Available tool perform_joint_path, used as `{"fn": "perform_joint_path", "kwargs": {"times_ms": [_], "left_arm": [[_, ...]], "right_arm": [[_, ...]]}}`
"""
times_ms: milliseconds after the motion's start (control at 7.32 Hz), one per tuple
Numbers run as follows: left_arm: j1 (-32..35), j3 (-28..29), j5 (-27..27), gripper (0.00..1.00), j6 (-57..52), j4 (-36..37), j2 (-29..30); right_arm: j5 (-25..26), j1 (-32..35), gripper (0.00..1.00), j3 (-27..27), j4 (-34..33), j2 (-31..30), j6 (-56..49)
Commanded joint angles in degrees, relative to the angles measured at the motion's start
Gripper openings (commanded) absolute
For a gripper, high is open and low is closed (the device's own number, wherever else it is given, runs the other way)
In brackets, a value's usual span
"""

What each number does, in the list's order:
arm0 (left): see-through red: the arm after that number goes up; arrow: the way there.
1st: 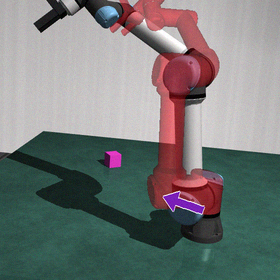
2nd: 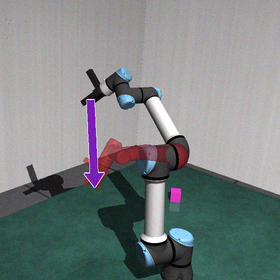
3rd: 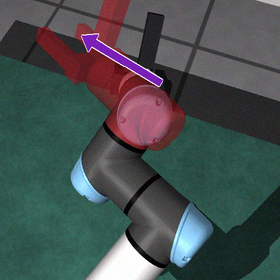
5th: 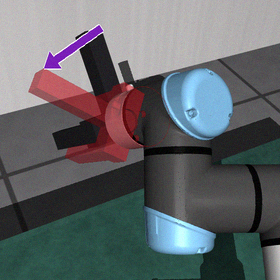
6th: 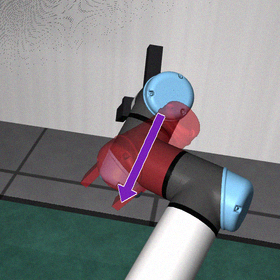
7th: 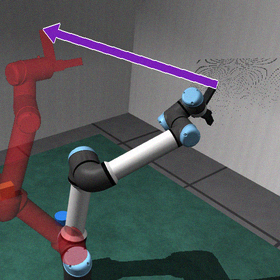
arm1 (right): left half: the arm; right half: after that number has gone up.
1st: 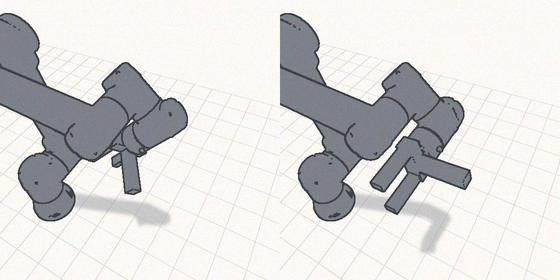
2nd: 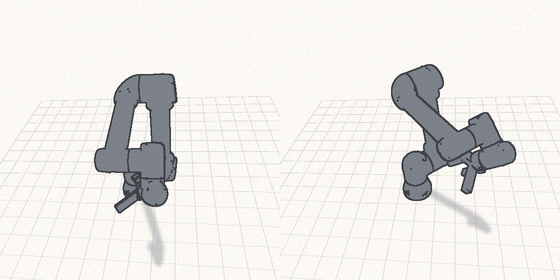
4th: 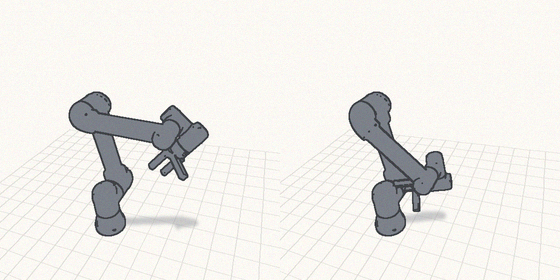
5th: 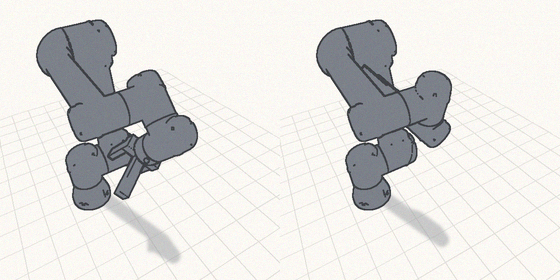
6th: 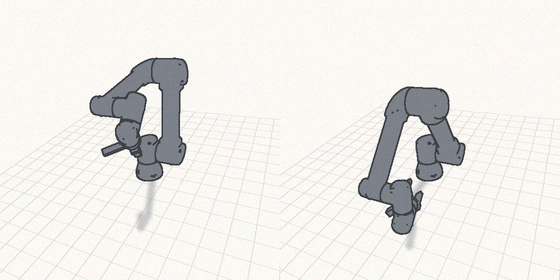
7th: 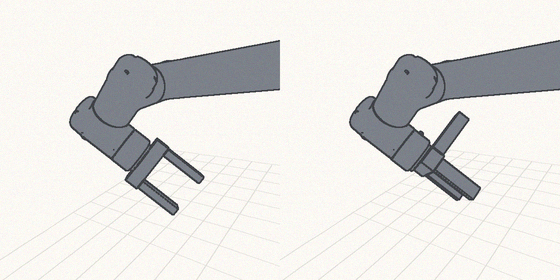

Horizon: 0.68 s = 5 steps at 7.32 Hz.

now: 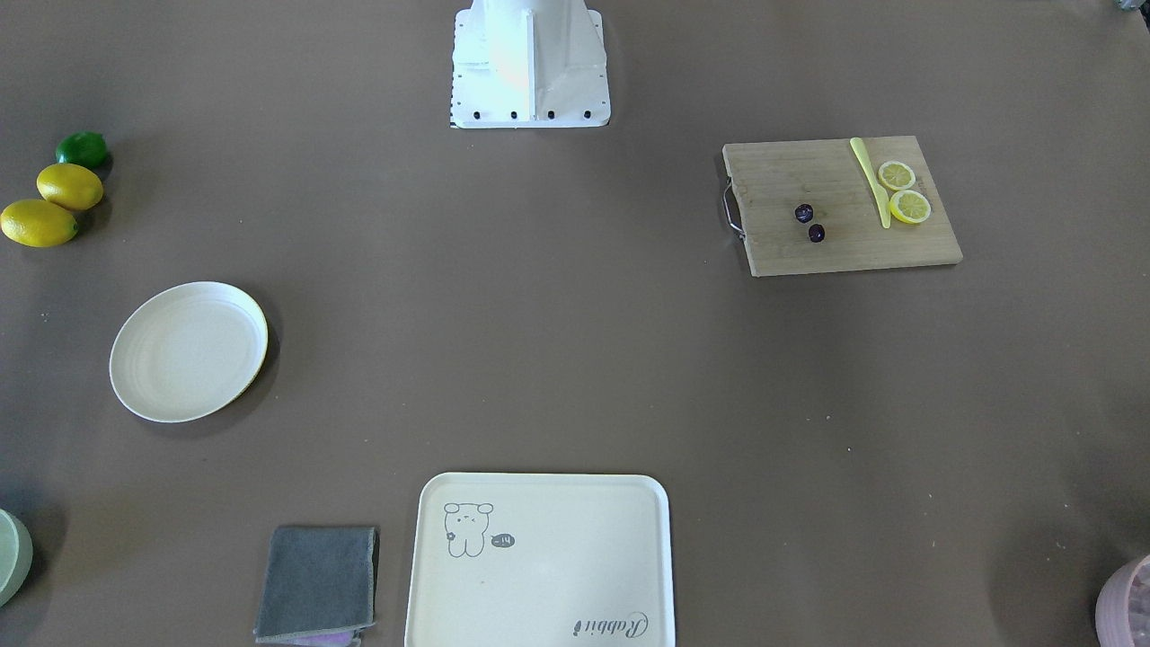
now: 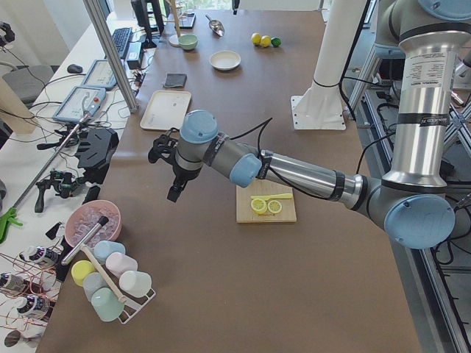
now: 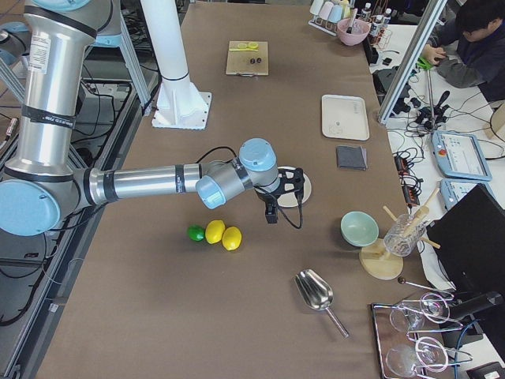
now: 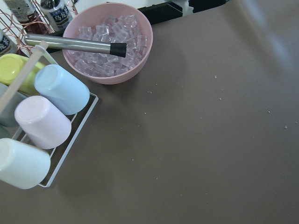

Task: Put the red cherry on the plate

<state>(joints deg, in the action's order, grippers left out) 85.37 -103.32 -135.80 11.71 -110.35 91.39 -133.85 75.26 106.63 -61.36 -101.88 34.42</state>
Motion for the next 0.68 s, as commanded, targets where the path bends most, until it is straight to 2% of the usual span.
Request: {"fn": "perform_joint_path", "kwargs": {"times_ms": [0, 137, 273, 547], "left_arm": [[-1.52, 0.67, -0.08, 0.98, 3.49, -3.56, -0.16], [-1.52, 0.58, -0.25, 0.98, 3.49, -3.65, -0.33], [-1.52, 0.58, -0.25, 0.98, 3.14, -3.65, -0.34], [-1.52, 0.76, -0.25, 0.98, 3.23, -4.35, -0.34]], "right_arm": [[5.96, -7.91, 0.95, -6.40, 10.85, 0.54, 9.66], [9.19, -11.85, 0.91, -8.61, 12.73, 3.50, 16.06], [13.14, -15.72, 0.87, -10.20, 13.19, 5.79, 17.95], [18.34, -22.76, 0.75, -11.18, 13.19, 9.93, 24.80]]}}
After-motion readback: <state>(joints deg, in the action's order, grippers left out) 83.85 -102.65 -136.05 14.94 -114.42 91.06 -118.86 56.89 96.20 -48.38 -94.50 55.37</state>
